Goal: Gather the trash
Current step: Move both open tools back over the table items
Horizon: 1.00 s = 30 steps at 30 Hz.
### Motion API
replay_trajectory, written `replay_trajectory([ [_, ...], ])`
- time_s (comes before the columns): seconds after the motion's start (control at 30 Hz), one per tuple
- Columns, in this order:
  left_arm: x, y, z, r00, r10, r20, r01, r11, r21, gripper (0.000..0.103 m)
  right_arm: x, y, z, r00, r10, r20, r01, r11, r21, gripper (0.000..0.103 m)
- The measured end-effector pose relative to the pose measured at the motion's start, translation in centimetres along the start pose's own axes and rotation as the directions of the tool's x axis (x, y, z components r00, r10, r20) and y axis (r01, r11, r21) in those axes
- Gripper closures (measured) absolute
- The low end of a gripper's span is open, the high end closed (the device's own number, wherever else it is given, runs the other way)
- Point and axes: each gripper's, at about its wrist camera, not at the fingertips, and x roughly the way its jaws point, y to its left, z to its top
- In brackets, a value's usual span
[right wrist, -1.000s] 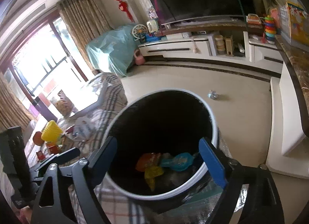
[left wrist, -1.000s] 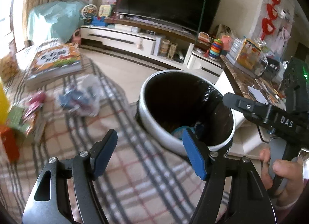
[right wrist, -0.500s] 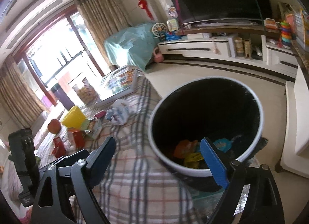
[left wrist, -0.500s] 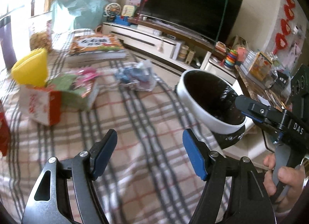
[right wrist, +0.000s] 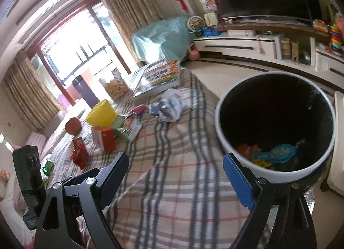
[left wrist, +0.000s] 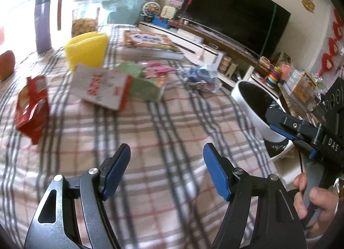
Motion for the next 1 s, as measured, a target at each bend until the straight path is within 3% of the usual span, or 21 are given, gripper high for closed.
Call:
replay_trajectory([
  [1.0, -5.0, 11.2, -2.1, 0.984, 0.176, 0.038, -0.169, 0.974, -0.149, 0.030, 6.3, 9.0, -1.8, 0.984, 0.144, -0.104, -0.153, 0.984, -0.088, 0.012],
])
